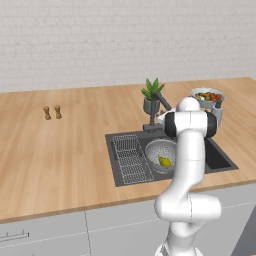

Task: Put the colander in the sink, put the pear in the colander, and turn on the sink faucet and pour water over the colander.

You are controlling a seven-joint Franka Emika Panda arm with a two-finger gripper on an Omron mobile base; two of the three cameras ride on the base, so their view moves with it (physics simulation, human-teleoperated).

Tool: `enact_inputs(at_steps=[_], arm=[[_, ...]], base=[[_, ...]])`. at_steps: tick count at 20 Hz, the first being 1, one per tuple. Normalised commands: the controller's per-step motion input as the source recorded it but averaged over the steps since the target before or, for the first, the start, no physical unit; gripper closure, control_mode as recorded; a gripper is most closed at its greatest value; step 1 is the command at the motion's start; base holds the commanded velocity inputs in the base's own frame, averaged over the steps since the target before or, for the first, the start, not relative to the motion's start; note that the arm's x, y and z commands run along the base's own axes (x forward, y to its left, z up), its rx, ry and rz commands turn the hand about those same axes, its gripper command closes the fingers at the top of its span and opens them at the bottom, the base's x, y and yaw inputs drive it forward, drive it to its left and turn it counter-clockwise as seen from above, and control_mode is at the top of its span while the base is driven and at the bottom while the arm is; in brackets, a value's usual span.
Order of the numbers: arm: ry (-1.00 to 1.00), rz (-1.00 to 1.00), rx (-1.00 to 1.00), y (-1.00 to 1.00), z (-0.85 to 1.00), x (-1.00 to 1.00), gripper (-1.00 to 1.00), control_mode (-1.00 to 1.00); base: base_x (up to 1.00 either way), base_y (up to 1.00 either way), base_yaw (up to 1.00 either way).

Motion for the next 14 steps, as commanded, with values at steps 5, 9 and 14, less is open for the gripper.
enact_inputs(at_steps=[5,9,14], arm=[[0.00,-0.20,0.00,-0.60,-0.02,0.11,1.00,-1.00],[0.00,-0.13,0.00,-0.99,0.00,0.19,1.00,-1.00],[0.03,-0.01,0.03,-1.00,-0.15,0.10,1.00,-1.00]], base=[[0.00,0.00,0.00],[0.00,0.00,0.00],[0.00,0.00,0.00]])
